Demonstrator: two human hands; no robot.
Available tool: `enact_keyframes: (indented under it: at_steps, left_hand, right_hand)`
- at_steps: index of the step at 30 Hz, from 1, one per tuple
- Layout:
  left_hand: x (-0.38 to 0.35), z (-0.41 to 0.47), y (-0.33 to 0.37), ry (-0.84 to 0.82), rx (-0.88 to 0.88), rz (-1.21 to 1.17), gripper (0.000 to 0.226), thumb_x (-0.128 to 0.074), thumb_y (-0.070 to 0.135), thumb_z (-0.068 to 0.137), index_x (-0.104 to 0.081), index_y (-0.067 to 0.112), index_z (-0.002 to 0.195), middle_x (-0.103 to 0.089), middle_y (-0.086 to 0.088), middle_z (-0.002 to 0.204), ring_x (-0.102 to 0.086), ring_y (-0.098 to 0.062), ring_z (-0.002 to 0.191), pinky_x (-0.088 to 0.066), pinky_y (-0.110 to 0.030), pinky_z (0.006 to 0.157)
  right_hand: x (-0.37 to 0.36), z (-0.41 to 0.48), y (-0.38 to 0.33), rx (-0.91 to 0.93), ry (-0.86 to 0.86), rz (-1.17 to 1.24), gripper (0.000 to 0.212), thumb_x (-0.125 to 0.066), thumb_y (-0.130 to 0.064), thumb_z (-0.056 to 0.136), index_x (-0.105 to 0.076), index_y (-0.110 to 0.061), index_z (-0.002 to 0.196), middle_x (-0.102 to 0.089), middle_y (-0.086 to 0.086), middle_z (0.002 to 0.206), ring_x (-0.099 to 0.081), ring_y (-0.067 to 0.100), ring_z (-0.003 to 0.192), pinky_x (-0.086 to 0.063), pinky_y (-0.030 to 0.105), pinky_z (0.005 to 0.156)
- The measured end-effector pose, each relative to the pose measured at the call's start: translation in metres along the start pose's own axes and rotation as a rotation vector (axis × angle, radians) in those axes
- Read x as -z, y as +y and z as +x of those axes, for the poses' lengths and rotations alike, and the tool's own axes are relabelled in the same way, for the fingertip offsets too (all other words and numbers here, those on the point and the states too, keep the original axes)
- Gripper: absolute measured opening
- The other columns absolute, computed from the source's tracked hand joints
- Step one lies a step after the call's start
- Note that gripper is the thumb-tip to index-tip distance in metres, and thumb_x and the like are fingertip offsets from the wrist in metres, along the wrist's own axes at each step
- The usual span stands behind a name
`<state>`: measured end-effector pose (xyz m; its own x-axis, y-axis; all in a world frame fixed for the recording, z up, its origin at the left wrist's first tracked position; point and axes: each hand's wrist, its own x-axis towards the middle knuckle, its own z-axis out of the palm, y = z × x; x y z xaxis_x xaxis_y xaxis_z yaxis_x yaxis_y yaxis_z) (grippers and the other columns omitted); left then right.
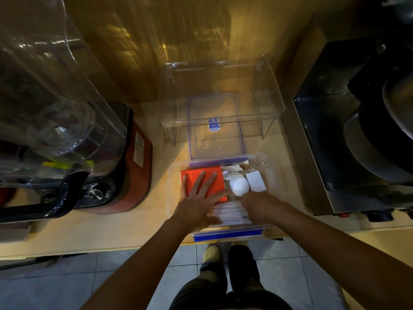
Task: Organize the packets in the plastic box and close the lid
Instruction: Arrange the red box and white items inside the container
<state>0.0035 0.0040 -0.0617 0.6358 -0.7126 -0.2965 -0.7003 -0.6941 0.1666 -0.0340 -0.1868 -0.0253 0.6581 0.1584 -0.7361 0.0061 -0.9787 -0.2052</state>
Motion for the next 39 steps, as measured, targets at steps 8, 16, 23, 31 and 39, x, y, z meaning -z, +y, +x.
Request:
enact_keyframes:
  at_steps: [8,16,23,31,39]
  left_hand:
    - [0.000,0.001,-0.001,-0.006,-0.004,-0.033,0.088,-0.055,0.071,0.070,-0.008,0.049,0.141,0.017,0.001,0.154,0.031,-0.026,0.134,0.019,-0.063,0.104]
    - [0.002,0.002,0.002,-0.028,0.010,0.038,0.096,-0.059,0.069,0.070,0.000,0.046,0.142,0.015,-0.005,0.156,0.032,-0.030,0.132,0.020,-0.062,0.102]
    - [0.003,0.001,0.002,-0.014,0.011,0.007,0.089,-0.052,0.072,0.072,-0.001,0.048,0.141,0.014,-0.002,0.157,0.025,-0.029,0.139,0.019,-0.062,0.104]
    - [0.002,0.001,0.000,-0.011,-0.007,-0.026,0.088,-0.054,0.070,0.072,-0.006,0.047,0.142,0.013,-0.002,0.157,0.034,-0.026,0.132,0.020,-0.061,0.104]
    - [0.001,0.000,-0.001,-0.010,-0.005,-0.019,0.090,-0.056,0.069,0.072,-0.004,0.047,0.142,0.013,-0.002,0.158,0.034,-0.026,0.132,0.019,-0.061,0.104]
  right_hand:
    - [0.005,0.005,0.013,-0.054,0.047,0.173,0.025,-0.045,-0.013,0.092,-0.057,-0.001,0.111,-0.063,0.016,0.116,-0.060,0.028,0.102,-0.045,0.032,0.077]
    - [-0.003,0.011,0.001,-0.186,-0.018,0.428,0.011,-0.045,-0.007,0.091,-0.051,-0.009,0.083,-0.053,0.001,0.078,-0.052,0.014,0.072,-0.037,0.020,0.055]
    - [0.000,0.004,0.003,-0.178,0.040,0.519,0.022,-0.044,-0.008,0.091,-0.057,-0.004,0.109,-0.060,0.007,0.095,-0.056,0.020,0.089,-0.046,0.029,0.074]
    - [0.004,-0.001,-0.010,-0.171,-0.049,0.733,0.029,-0.041,-0.003,0.093,-0.053,-0.001,0.120,-0.060,0.021,0.120,-0.059,0.031,0.107,-0.052,0.039,0.090]
    - [0.005,-0.001,-0.013,-0.169,-0.052,0.695,0.026,-0.041,-0.004,0.094,-0.058,0.001,0.113,-0.059,0.015,0.103,-0.054,0.021,0.088,-0.041,0.019,0.060]
